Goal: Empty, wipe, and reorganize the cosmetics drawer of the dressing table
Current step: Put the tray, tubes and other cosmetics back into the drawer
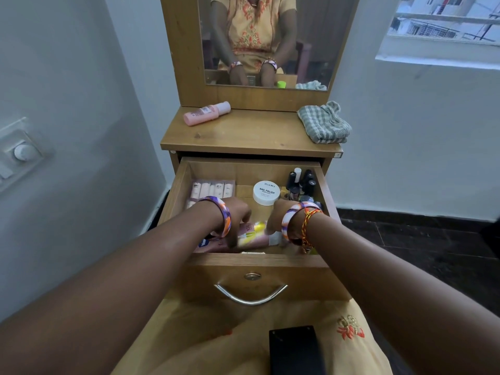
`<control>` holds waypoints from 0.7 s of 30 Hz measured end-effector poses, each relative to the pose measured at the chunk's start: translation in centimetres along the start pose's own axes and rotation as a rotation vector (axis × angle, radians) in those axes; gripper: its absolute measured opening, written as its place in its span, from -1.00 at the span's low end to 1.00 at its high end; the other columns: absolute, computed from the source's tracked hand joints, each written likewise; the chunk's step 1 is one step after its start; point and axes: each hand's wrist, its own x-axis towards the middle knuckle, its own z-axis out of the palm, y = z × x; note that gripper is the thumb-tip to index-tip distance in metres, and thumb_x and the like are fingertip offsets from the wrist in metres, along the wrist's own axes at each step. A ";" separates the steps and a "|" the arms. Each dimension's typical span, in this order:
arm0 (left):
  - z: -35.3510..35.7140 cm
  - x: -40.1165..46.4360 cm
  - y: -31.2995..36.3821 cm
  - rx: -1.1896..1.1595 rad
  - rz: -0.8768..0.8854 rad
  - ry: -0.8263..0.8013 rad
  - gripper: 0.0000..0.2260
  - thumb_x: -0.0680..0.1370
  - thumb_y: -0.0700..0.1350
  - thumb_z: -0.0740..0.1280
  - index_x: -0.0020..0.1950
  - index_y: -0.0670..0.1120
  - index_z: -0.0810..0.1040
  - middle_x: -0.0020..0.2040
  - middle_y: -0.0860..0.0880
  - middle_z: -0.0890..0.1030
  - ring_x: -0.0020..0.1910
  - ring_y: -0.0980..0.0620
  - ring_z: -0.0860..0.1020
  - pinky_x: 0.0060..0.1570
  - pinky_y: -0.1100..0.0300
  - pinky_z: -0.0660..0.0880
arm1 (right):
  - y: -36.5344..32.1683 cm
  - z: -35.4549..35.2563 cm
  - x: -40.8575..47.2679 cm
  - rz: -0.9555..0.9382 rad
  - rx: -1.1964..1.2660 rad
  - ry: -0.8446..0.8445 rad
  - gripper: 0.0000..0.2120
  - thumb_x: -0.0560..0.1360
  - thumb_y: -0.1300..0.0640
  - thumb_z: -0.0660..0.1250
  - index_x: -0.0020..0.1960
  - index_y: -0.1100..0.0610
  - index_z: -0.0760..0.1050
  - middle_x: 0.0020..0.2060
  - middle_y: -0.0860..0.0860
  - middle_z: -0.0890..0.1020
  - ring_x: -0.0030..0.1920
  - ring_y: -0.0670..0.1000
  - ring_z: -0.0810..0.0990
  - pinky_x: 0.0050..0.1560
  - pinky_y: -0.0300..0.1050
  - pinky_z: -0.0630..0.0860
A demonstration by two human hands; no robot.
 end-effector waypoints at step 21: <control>-8.9 0.8 -7.2 -0.349 -0.234 0.728 -0.72 0.50 -0.07 0.33 0.20 -0.08 0.53 0.18 -0.10 0.56 0.14 -0.12 0.52 0.07 0.12 0.46 | -1.0 -3.5 4.2 -0.057 0.282 0.001 -0.67 0.34 0.01 0.45 0.04 0.14 0.56 -0.09 0.10 0.64 -0.09 0.12 0.61 0.09 0.00 0.55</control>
